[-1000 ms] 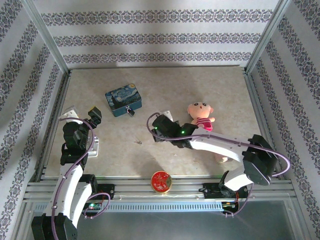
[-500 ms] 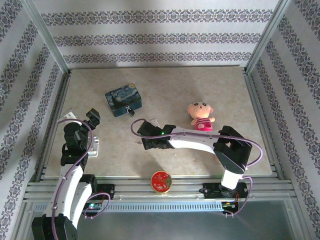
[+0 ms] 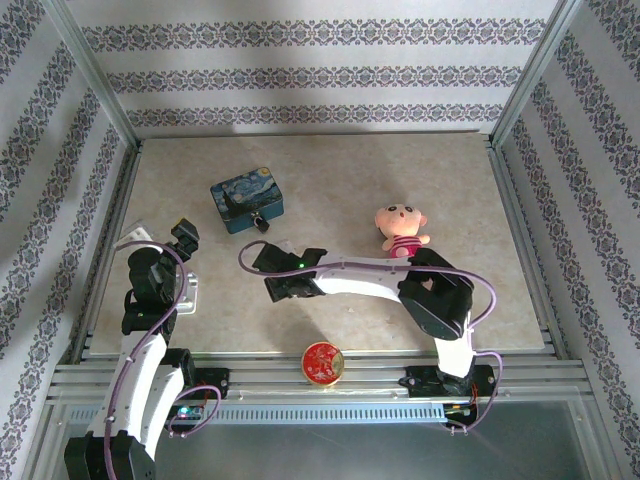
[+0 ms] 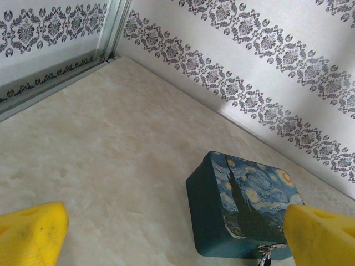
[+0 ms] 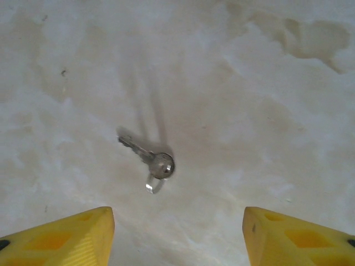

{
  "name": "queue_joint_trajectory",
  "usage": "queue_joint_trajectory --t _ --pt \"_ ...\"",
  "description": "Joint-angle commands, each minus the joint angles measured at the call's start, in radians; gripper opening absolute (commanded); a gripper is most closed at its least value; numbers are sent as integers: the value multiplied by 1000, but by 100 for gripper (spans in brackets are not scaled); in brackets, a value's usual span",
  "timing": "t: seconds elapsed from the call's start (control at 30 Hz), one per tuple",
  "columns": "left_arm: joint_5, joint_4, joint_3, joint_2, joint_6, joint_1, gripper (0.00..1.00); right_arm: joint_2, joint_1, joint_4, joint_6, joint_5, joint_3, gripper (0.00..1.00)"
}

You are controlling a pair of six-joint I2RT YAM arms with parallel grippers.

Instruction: Unlock the padlock with the key

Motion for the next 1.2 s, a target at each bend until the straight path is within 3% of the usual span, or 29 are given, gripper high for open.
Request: queue_joint_trajectory --t 0.0,0.4,0.73,1.03,1.17 --pt "-14 1 -16 -8 -5 5 99 55 8 -51 -14 -6 65 58" --pt "-6 -12 -2 10 10 5 99 126 -18 -29 -5 -36 106 41" --pt "-1 -6 15 38 15 5 99 149 -27 -5 -6 -62 104 36" --pt "34 -33 40 67 17 5 99 120 -51 37 7 -87 58 2" --pt "84 -66 68 81 17 5 99 57 -68 104 5 -108 -9 0"
